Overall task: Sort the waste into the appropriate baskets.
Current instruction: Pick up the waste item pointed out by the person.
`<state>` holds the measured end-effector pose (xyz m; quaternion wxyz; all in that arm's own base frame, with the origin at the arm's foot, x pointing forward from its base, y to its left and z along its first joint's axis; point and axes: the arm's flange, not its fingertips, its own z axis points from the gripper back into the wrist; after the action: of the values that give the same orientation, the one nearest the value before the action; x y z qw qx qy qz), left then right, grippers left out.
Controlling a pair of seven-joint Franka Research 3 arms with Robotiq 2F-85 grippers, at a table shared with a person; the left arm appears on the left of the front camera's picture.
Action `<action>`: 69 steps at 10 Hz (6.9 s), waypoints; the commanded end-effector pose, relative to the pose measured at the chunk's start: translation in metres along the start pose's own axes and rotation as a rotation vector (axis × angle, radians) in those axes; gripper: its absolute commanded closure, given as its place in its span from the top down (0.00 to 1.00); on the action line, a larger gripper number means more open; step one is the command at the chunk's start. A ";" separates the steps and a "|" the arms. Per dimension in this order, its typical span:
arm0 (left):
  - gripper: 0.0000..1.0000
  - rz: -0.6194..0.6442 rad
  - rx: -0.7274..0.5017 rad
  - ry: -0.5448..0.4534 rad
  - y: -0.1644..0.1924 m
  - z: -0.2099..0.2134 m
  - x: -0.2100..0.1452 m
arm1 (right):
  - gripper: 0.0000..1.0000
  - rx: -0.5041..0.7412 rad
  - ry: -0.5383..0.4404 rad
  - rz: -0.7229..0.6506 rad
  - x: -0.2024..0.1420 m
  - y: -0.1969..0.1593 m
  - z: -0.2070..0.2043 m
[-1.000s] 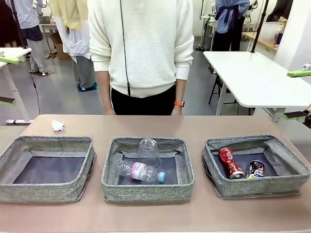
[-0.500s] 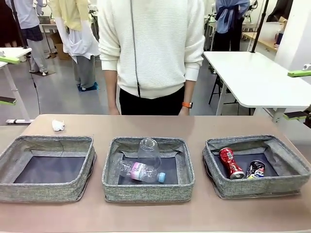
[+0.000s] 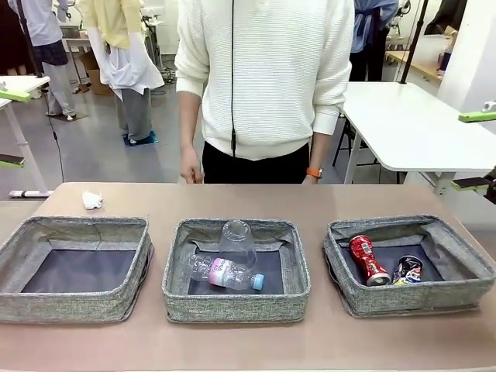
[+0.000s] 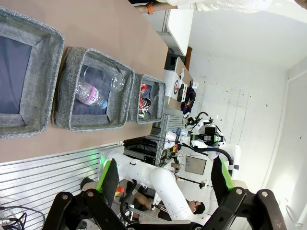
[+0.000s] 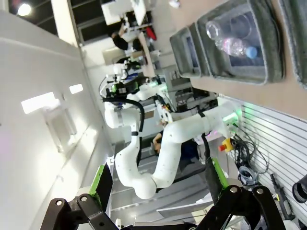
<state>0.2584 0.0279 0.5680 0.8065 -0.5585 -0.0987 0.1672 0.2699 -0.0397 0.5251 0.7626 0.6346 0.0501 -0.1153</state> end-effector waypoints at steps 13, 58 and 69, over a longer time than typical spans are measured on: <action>1.00 -0.264 1.153 -0.303 -0.004 -0.026 0.036 | 1.00 0.018 0.009 0.025 0.002 0.004 0.003; 1.00 -0.641 1.046 0.050 0.128 -0.179 0.337 | 1.00 0.018 0.009 0.025 0.002 0.004 0.003; 1.00 -0.616 1.043 0.040 0.149 -0.182 0.352 | 1.00 0.018 0.009 0.025 0.002 0.004 0.003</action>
<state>0.6182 0.0474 0.3517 0.9884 -0.0289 -0.1373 -0.0577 0.2705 -0.0408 0.5254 0.7618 0.6354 0.0511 -0.1153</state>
